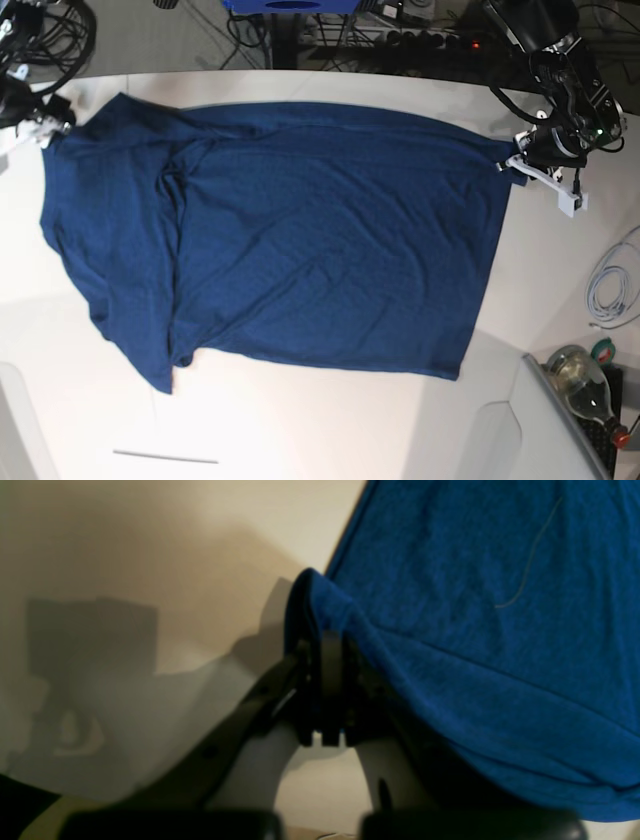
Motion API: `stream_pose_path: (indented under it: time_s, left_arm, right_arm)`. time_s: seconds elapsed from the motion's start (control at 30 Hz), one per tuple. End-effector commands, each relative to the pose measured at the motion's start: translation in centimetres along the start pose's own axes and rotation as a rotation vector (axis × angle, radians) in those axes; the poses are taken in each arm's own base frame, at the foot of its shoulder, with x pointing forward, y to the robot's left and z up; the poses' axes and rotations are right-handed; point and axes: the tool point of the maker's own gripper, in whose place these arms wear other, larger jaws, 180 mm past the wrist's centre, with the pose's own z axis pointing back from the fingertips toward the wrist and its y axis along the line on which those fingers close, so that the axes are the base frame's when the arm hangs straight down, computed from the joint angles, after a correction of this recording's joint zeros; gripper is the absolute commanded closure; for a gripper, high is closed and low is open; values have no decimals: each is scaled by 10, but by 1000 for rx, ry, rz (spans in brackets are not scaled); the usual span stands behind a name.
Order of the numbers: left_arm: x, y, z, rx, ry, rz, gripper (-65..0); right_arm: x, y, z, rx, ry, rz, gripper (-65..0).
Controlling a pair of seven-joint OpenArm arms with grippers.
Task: Layout the t-shirt on the table in an organized manner, then fold the t-shirt properly
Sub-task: 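Lower the held shirt edge onto the table with both grippers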
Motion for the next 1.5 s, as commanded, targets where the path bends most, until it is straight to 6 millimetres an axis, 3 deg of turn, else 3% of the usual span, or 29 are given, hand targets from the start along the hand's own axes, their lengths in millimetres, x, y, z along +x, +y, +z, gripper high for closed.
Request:
stream_pose_path:
  time_s: [0.0,0.13,0.3,0.7,0.73,0.8,0.87,0.9,1.17,1.47]
  left_arm:
    - [14,2,5,5,-40,-13,0]
    - [14,3,5,5,-39,-13,0]
    - [14,5,6,10,-39,-16,0]
    - [13,6,6,12,-37,-17,0]
    - [13,6,6,12,-37,-17,0]
    - [13,6,6,12,-37,-17,0]
    - [13,6,6,12,-37,-17,0]
    - [13,6,6,12,-37,-17,0]
    - [14,6,6,12,-38,-18,0]
    - [19,4,7,9,-48,-18,0]
  right_arm:
    - [9,11,0,26,-38,48,-351]
    - [-6,35,-26,98,-64,148,-351]
    - [-29,35,-49,122,3,112,-353]
    - [-35,31,-49,121,-8,115,-344]
    - [-34,32,-49,123,-13,115,-314]
    - [-34,32,-49,124,-12,114,-183]
    - [-30,34,-48,126,-23,118,-30]
    - [-26,35,-45,126,-35,124,0]
    - [13,52,-10,106,-98,212,-5]
    - [58,74,-6,118,-116,192,-5]
